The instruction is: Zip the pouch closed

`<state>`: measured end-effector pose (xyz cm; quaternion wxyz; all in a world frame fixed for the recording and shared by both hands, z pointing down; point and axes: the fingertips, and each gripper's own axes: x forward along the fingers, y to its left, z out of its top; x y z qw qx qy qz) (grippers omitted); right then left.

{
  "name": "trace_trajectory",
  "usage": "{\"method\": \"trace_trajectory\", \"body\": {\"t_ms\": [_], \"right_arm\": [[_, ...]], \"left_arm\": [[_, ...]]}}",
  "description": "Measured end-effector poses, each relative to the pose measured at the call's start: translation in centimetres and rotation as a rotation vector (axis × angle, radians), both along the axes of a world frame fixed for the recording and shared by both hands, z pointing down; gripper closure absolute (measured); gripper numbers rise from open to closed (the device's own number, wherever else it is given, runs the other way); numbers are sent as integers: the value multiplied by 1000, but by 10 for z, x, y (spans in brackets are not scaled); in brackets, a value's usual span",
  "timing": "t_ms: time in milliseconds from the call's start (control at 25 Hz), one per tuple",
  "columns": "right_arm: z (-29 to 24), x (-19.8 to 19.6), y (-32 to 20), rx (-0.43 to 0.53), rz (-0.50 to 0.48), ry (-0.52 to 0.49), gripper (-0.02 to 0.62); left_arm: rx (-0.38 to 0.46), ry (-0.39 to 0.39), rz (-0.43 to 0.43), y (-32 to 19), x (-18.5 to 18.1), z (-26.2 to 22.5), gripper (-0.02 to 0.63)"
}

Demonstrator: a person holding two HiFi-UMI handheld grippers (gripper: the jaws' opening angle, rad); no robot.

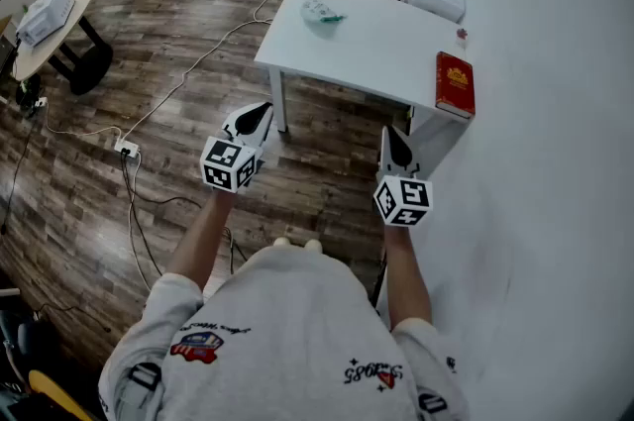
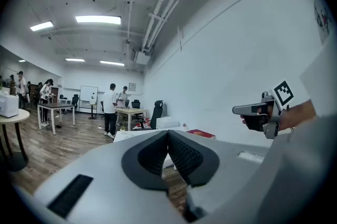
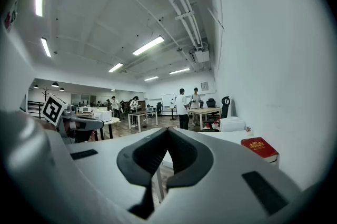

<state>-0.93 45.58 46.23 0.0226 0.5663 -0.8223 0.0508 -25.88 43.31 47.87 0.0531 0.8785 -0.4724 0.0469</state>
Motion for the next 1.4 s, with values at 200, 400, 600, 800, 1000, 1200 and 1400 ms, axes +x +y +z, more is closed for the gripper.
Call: {"method": "trace_trajectory", "body": {"t_ms": [200,400,600,800,1000,1200,1400], "right_arm": [[-3,2,3,4,-11,-57,603],[1,6,7,4,-14,-55,603],[-2,6,10,-2,-11,-52,603],[-2,11,7,-6,-13,-51,603],[0,14,3,11,-21,-34,603],[0,17,-3,13,-20,-28,583],[1,19,-8,15,-20,-28,519]], "left_arm": [[-4,-2,-6,4,-1,0,601],[-7,-5,-7,7,1,4,600],[-9,-5,-6,8,0,2,600],[-10,0,-7,4,5,1,598],[-33,-4,6,-3,13,9,582],[-46,-1,23,-10,21,12,528],[-49,8,39,-15,27,11,470]]}}
